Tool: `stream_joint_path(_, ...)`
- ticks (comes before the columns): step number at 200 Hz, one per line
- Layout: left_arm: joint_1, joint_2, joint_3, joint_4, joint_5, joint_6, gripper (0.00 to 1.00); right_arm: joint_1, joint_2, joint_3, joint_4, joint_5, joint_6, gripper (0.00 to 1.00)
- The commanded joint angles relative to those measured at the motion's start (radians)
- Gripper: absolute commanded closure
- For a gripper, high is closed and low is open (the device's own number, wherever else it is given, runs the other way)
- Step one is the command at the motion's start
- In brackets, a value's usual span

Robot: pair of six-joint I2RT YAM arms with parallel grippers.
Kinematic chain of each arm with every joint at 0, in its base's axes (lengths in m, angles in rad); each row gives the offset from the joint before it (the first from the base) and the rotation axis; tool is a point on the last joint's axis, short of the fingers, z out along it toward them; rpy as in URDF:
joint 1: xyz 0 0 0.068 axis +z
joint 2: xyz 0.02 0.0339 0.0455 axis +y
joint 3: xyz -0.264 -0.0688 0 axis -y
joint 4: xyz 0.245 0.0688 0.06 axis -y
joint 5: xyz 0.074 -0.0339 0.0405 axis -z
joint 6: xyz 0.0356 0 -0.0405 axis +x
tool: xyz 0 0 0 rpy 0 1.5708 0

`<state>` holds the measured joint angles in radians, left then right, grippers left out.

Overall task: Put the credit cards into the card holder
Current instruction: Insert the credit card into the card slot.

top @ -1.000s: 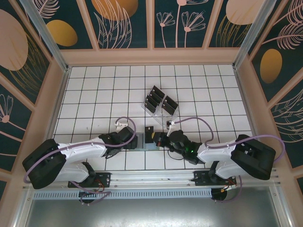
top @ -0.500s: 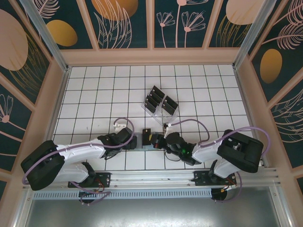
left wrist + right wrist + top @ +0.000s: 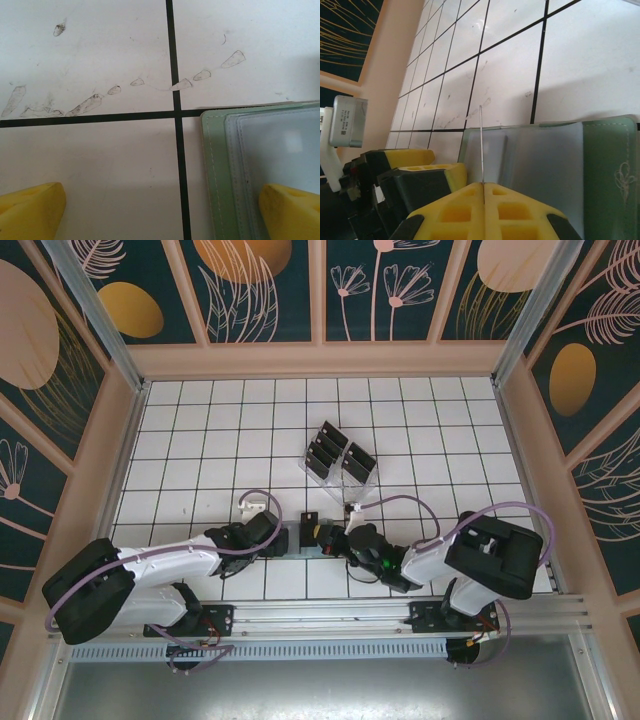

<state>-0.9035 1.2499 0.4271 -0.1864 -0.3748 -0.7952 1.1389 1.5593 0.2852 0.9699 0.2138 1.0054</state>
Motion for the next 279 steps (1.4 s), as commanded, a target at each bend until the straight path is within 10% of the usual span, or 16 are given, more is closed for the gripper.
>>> stream_joint_path(1, -0.005, -0.003, -0.022, -0.030, 0.004, -0.007, 0.01, 0.010, 0.024, -0.012, 0.057, 0.052, 0.017, 1.00)
stream_joint_path(279, -0.005, -0.021, -0.039, -0.019, 0.003, -0.007, 0.02, 0.036, 0.155, -0.049, 0.167, 0.005, 0.156, 1.00)
